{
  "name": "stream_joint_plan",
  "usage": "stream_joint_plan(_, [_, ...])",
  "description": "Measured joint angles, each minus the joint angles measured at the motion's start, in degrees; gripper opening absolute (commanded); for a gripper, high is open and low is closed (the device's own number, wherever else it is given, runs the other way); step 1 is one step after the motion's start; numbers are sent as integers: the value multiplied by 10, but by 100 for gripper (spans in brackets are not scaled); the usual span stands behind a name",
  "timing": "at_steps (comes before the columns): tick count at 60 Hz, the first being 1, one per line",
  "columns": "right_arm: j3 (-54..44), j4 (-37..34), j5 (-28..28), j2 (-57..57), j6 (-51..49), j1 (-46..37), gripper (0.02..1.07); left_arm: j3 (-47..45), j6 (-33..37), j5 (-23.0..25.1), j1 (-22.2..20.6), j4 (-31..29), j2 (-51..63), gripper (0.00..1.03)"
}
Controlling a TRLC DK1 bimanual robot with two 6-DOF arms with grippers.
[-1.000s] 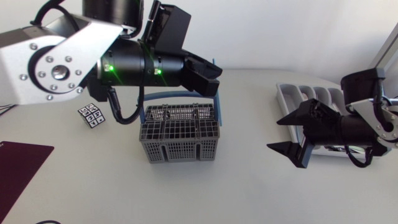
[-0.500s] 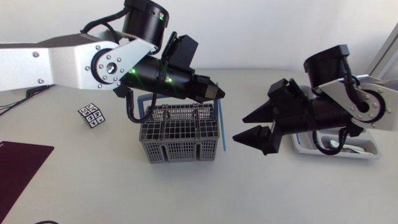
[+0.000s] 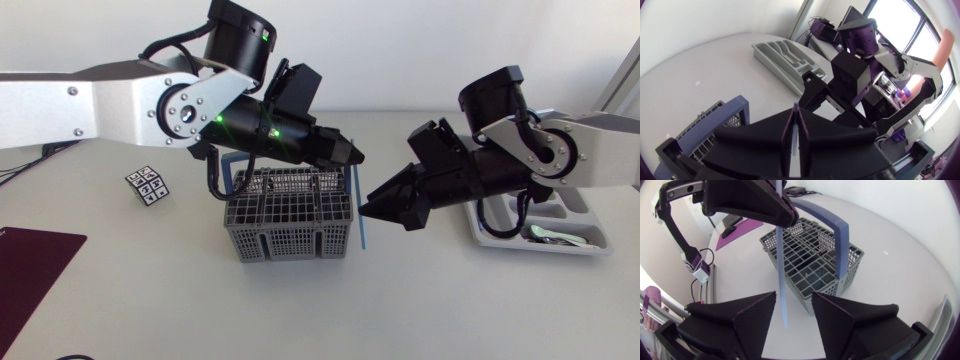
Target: Transfer all utensils from the basket to the drawer tray.
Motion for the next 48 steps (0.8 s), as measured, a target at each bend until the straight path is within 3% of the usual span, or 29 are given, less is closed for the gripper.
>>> stream_joint_plan(15, [0, 0, -2, 3, 7, 14, 29, 0, 0, 4, 0, 0, 0, 4])
stream_joint_plan(18, [0, 0, -2, 3, 7, 14, 20, 0, 0, 4, 0, 0, 0, 4])
stream_joint_plan(33, [0, 0, -5, 3, 10, 17, 9, 0, -3, 4, 0, 5, 0, 4])
stream_joint_plan(48, [0, 0, -4, 3, 10, 24, 8, 0, -4, 6, 0, 5, 0, 8])
